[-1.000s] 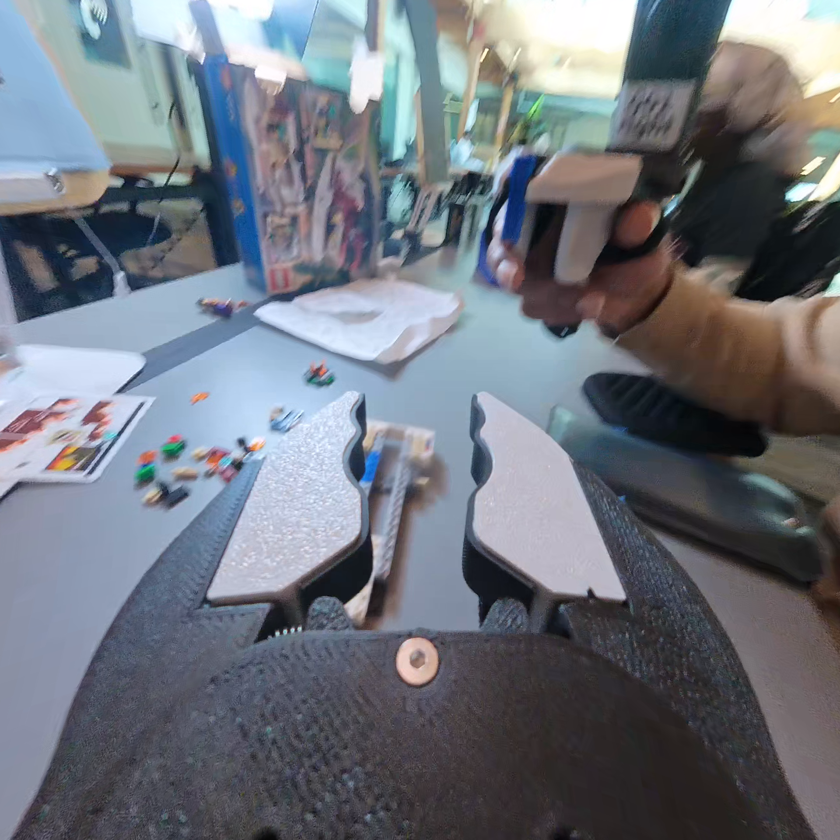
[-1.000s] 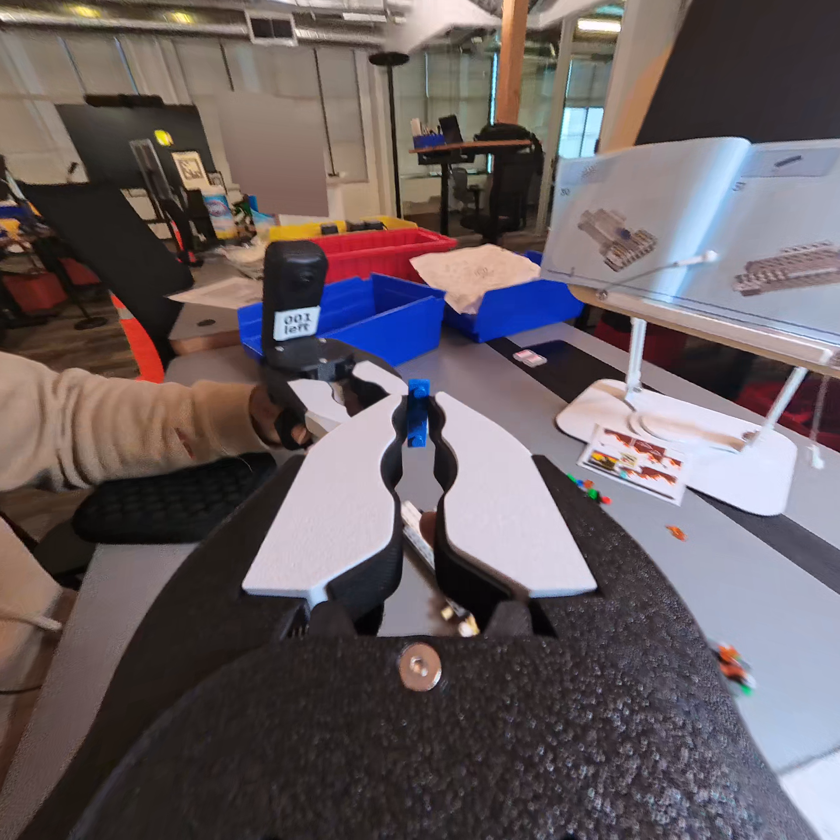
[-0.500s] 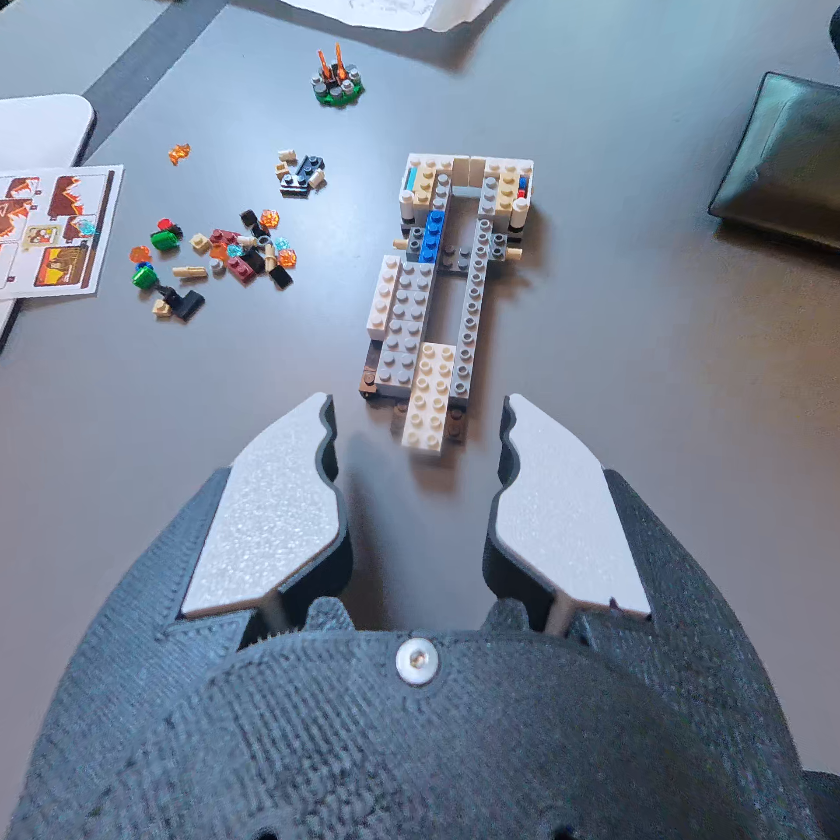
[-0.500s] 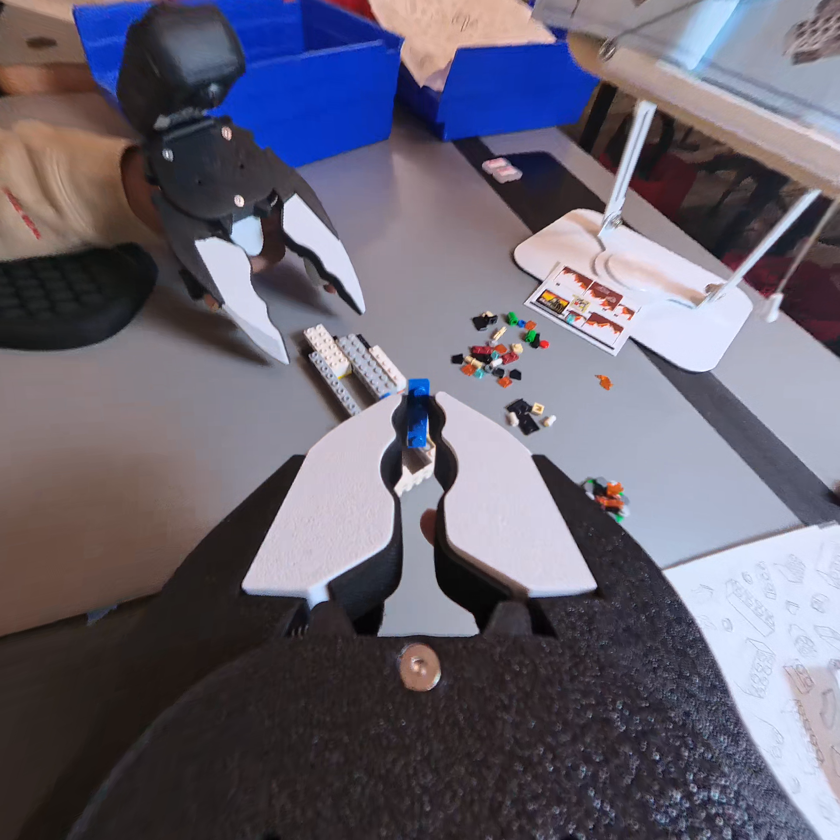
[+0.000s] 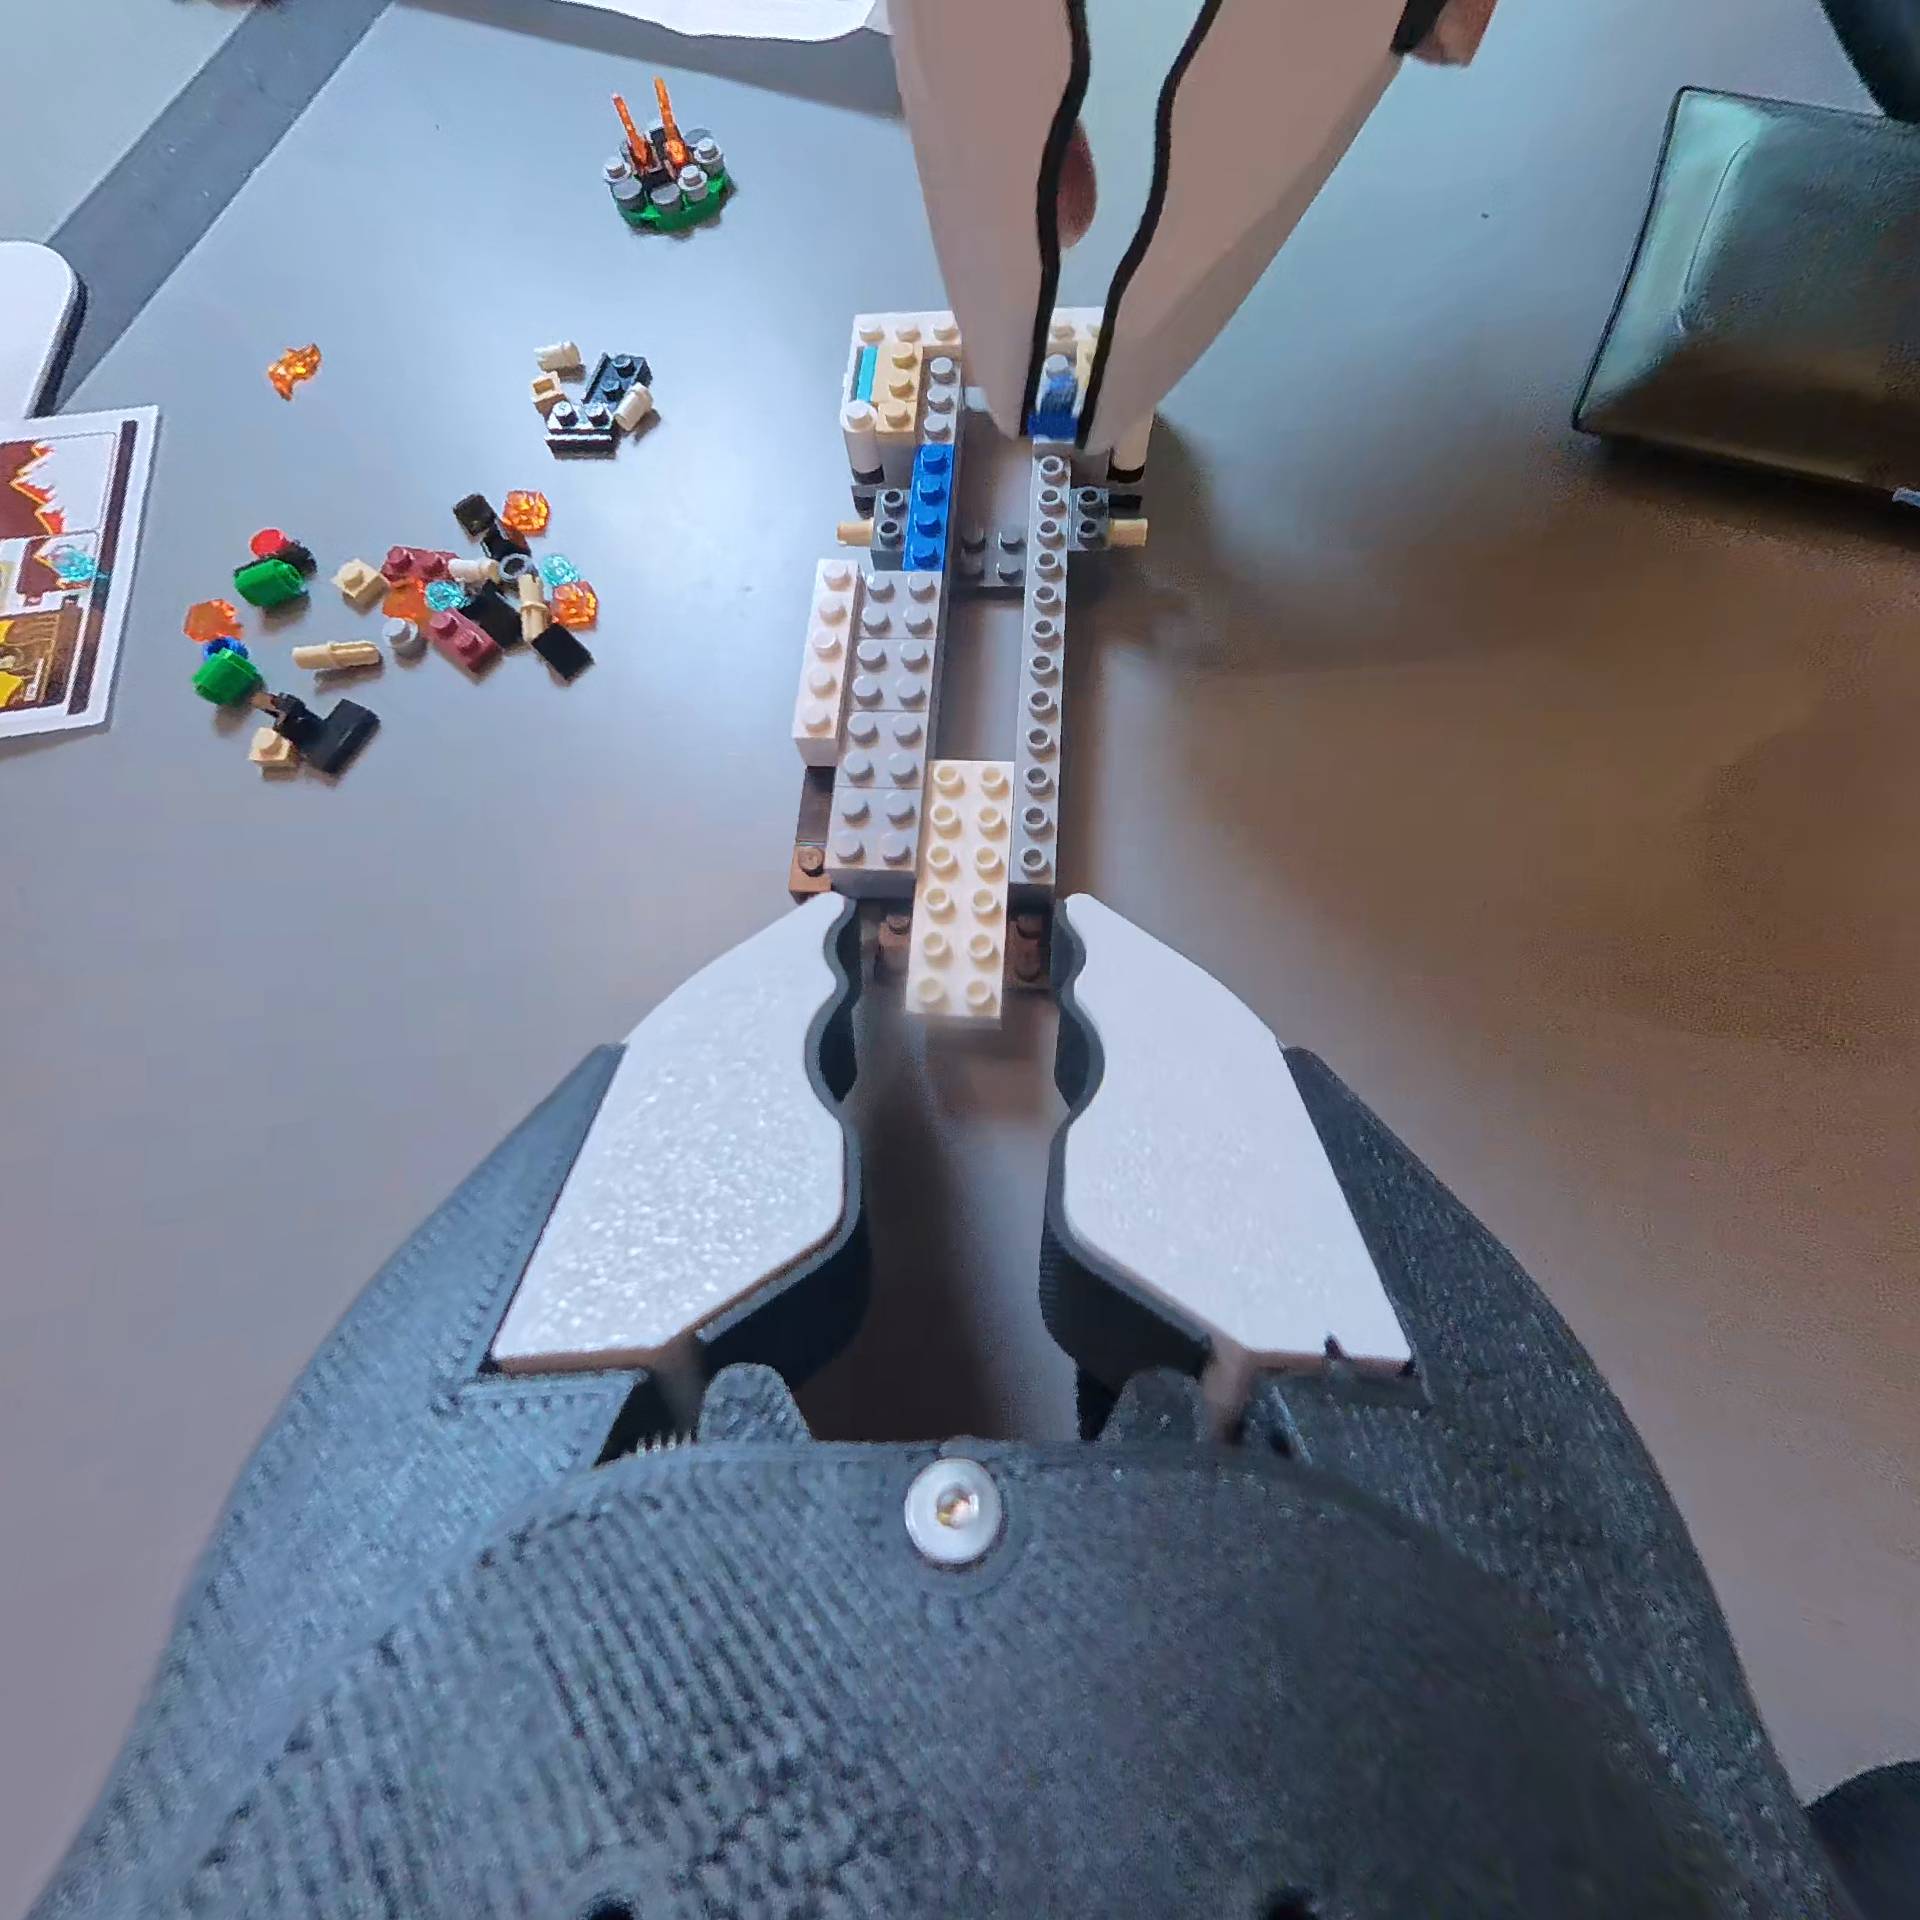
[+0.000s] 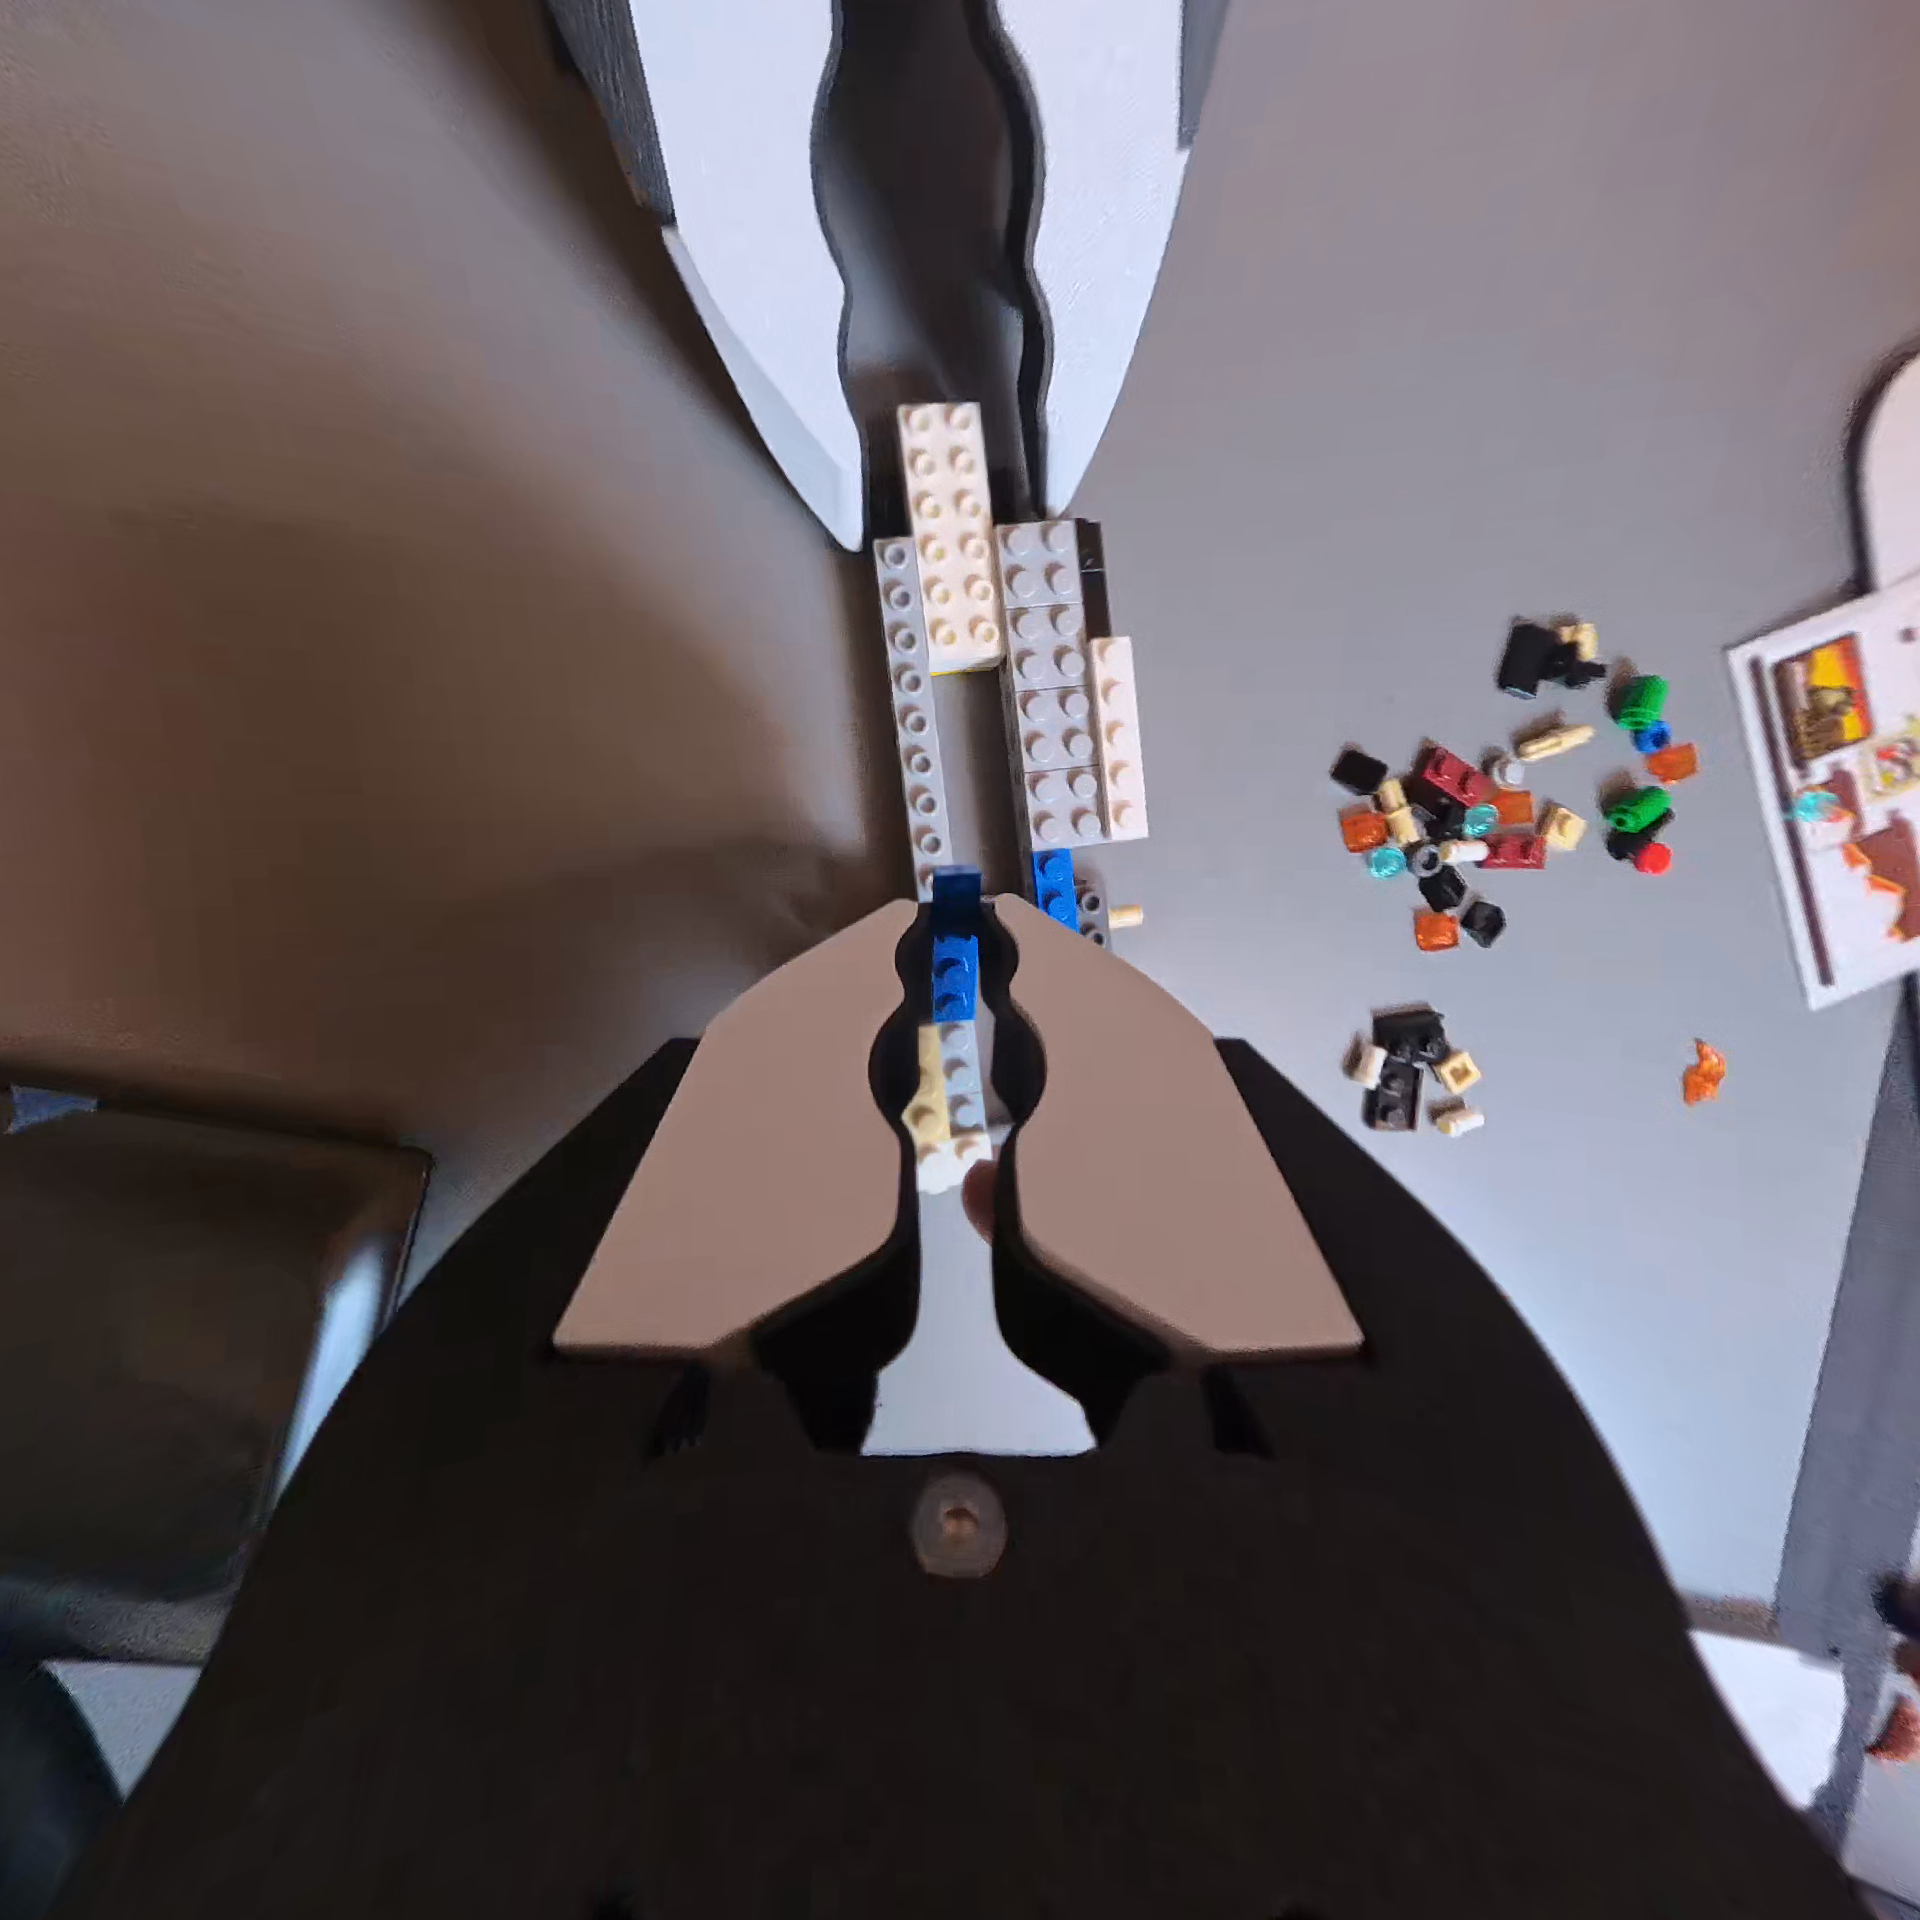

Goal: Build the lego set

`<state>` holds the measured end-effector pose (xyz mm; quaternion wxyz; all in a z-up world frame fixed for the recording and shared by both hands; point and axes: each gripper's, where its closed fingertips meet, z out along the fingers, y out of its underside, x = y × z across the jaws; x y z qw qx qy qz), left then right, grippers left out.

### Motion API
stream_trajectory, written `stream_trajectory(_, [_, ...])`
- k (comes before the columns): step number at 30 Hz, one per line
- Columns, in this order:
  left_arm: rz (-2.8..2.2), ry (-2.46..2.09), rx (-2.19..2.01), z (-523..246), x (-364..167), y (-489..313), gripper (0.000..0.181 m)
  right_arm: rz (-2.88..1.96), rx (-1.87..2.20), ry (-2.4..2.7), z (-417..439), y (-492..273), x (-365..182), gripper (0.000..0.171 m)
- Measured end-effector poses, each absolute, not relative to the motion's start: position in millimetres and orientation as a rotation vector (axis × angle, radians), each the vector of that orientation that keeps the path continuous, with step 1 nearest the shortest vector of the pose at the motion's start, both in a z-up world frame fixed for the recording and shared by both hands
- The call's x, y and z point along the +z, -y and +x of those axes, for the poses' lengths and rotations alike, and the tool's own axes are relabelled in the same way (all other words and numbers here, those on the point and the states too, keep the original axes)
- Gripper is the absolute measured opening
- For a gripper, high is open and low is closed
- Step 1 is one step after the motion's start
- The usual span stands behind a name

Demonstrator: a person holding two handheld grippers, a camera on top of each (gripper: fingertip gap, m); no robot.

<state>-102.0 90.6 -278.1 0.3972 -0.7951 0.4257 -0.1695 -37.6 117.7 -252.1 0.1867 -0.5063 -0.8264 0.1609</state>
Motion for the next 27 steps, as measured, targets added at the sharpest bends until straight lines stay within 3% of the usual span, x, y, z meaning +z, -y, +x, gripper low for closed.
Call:
stream_trajectory(1, [-2.013, -1.075, -0.433, -102, -278, -91, 0.035, -1.419, 0.436, 2.372, -39, -117, -255, 0.008])
stream_trajectory(18, [-2.000, -1.064, -0.410, -107, -276, -91, 0.038, -1.476, 0.398, 2.517, -38, -115, -274, 0.009])
stream_trajectory(27, [-1.994, -1.063, -0.401, -107, -276, -91, 0.039, -1.480, 0.483, 2.389, -37, -125, -243, 0.016])
